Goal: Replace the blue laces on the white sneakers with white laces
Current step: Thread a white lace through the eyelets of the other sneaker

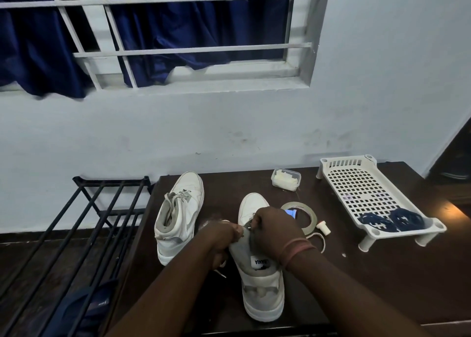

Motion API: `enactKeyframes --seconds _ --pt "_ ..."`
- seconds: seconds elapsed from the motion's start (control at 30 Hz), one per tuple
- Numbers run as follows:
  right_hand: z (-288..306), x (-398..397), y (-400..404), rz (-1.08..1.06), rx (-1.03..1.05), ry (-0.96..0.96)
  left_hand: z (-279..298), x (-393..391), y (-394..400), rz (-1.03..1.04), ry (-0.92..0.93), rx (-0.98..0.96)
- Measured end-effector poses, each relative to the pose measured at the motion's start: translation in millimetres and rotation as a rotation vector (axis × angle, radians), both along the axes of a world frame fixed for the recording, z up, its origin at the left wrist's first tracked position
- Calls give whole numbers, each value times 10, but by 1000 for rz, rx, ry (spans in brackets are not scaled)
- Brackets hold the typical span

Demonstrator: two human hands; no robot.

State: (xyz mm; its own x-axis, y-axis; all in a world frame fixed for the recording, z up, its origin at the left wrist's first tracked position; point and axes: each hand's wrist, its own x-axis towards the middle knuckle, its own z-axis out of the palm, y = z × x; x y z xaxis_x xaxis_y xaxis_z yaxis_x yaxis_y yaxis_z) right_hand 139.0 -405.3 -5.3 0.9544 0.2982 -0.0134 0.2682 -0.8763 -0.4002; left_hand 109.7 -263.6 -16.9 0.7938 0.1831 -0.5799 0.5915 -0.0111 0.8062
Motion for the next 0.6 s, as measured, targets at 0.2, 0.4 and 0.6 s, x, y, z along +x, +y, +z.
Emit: enactKeyframes --seconds 0.2,0.4,0.6 --pt "-7 -14 48 -21 -55 -15 46 25 -12 8 42 -115" --pt "-15 -13 59 4 -59 -57 67 48 29 104 82 -252" --pt "-59 17 44 -71 134 -84 114 5 9 -18 109 -210"
